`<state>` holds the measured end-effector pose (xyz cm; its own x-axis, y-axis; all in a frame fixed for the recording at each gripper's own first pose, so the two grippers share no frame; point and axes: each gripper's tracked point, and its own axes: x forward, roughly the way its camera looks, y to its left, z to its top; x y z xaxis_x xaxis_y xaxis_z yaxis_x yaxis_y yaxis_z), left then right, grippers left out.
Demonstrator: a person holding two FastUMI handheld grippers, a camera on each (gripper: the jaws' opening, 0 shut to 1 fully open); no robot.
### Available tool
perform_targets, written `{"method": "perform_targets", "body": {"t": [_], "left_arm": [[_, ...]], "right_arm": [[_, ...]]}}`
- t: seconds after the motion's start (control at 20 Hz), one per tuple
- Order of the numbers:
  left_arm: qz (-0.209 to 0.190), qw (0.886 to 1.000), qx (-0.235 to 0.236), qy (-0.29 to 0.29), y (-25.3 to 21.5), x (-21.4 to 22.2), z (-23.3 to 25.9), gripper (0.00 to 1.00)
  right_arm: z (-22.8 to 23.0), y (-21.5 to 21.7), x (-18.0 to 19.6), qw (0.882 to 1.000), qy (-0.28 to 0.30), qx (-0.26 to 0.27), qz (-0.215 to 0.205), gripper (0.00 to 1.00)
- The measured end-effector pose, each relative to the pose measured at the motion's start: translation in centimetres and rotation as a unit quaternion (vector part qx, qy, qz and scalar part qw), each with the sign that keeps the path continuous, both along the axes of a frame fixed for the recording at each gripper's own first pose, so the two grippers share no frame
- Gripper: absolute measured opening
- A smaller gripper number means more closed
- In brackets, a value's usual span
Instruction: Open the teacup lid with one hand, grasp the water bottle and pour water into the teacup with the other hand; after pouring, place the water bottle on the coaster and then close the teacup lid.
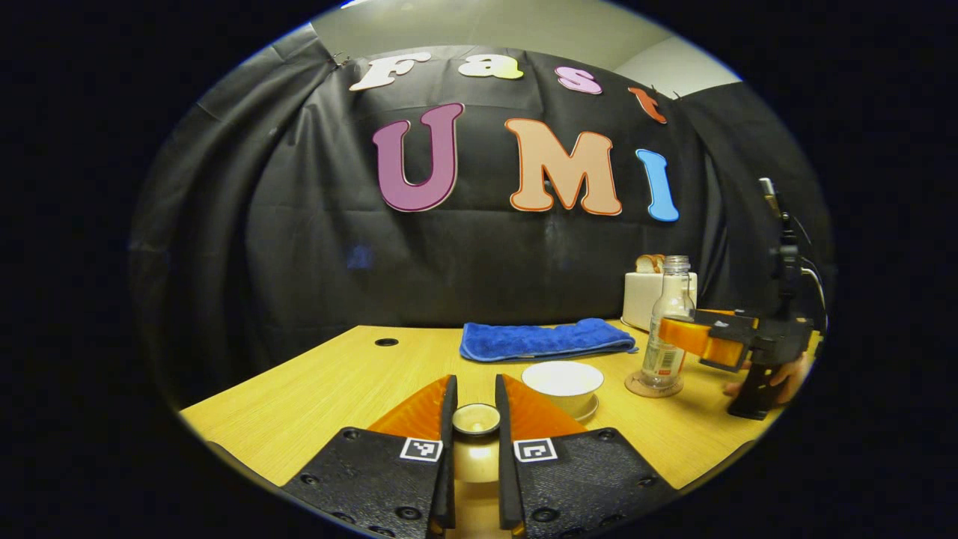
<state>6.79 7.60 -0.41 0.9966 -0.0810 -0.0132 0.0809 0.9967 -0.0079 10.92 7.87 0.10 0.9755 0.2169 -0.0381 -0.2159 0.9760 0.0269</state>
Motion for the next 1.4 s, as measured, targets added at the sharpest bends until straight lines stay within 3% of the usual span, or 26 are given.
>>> {"method": "perform_targets", "body": {"t": [0.1,0.15,0.2,0.3,0.65,0.8,0.85,0.9,1.4], "left_arm": [[-0.020,1.000,0.001,-0.002,-1.5,2.2,0.1,0.20],[-0.028,1.000,0.002,-0.001,-2.1,3.0,0.0,0.20],[-0.029,1.000,0.003,-0.001,-2.5,3.8,0.1,0.20],[-0.024,1.000,0.002,-0.003,-2.9,5.3,0.2,0.20],[-0.016,1.000,0.001,0.005,-5.9,8.0,-0.1,0.20],[-0.025,1.000,0.013,0.015,-7.2,8.8,-0.4,0.20],[-0.028,0.999,0.017,0.018,-7.5,9.0,-0.6,0.20],[-0.028,0.999,0.021,0.022,-7.6,9.1,-0.6,0.20],[-0.030,0.996,0.056,0.060,-8.3,9.6,-1.8,0.20]], "right_arm": [[0.1,-1.2,-1.6,1.000,-0.001,0.002,0.016,0.99],[0.2,-2.3,-2.5,1.000,-0.002,0.001,0.016,0.94],[0.2,-3.4,-3.2,1.000,-0.003,0.002,0.013,0.99],[0.3,-5.8,-4.4,1.000,-0.005,0.001,0.000,0.94],[0.5,-10.1,-7.2,1.000,-0.006,0.000,-0.029,0.99],[0.6,-9.8,-7.4,1.000,-0.006,0.000,-0.024,0.99],[0.6,-9.8,-7.5,1.000,-0.006,0.000,-0.022,0.94],[0.6,-9.8,-7.5,1.000,-0.006,0.000,-0.021,0.99],[0.6,-9.8,-7.7,1.000,-0.006,0.000,-0.021,0.99]]}}
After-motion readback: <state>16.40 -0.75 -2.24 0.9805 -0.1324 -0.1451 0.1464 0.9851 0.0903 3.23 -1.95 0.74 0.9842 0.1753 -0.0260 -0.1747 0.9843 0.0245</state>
